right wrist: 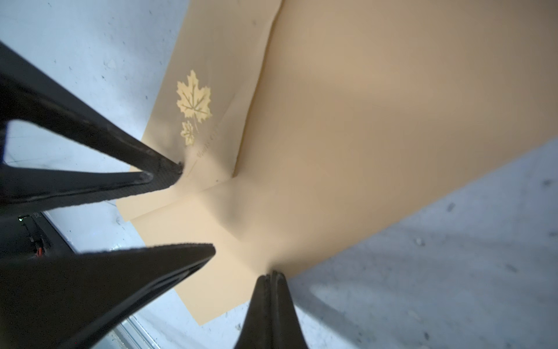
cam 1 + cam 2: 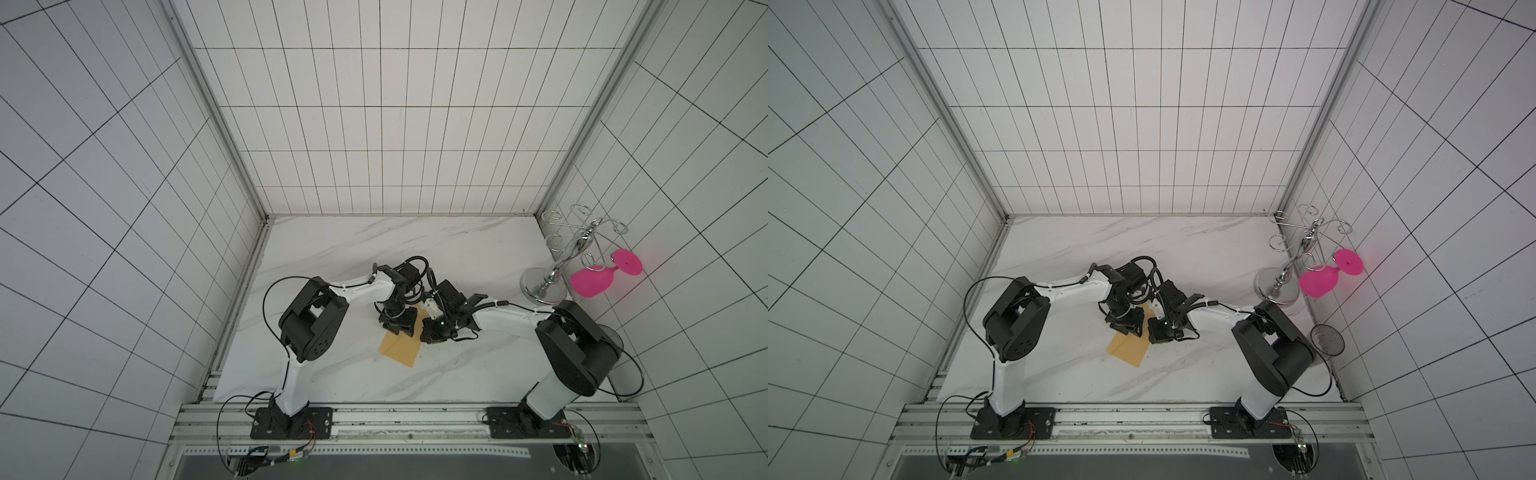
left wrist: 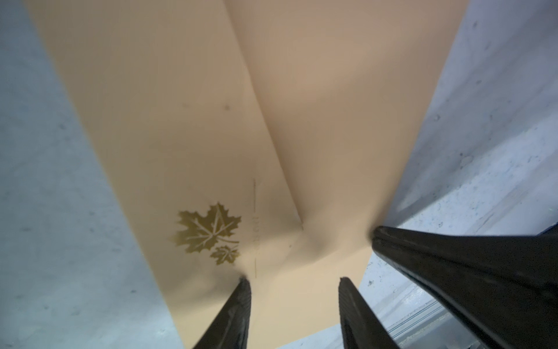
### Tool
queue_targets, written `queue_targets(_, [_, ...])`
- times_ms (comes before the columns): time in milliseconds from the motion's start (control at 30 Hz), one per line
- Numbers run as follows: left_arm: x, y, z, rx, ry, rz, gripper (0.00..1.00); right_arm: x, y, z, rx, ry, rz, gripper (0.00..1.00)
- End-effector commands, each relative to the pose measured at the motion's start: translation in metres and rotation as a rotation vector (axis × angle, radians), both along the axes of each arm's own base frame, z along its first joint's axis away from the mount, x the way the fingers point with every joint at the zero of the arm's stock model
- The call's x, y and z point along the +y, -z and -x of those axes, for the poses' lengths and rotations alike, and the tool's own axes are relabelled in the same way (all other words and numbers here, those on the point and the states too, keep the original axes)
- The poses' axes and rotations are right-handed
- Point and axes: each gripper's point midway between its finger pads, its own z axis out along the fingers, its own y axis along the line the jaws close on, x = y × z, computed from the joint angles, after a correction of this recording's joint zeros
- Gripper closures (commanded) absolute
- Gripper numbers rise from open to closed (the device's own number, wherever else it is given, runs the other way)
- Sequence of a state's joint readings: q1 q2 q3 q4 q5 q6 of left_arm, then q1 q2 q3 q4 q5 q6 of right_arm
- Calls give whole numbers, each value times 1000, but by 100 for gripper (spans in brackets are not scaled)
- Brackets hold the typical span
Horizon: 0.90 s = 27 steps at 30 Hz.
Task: Fold the letter paper in half and place it into the envelope
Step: Fold the envelope flap on the envelope.
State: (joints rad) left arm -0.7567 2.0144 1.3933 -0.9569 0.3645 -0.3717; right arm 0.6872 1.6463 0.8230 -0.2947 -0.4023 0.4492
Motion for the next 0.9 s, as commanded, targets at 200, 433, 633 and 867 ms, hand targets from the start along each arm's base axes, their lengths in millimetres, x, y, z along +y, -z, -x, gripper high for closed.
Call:
queue_targets(200, [22, 43, 10, 77, -30, -48, 51, -33, 31, 10, 80, 83, 163, 100])
queue_targets(433, [24, 43, 13, 89, -35, -40, 51, -37, 34, -20, 69, 125, 168, 100])
queue_targets(633, [28, 41, 10, 71, -43, -44, 51, -36, 30, -42, 54, 127, 176, 100])
queue_targets(867, [44, 45, -6, 58, -92, -64, 51, -35, 35, -33, 93, 139, 154, 100])
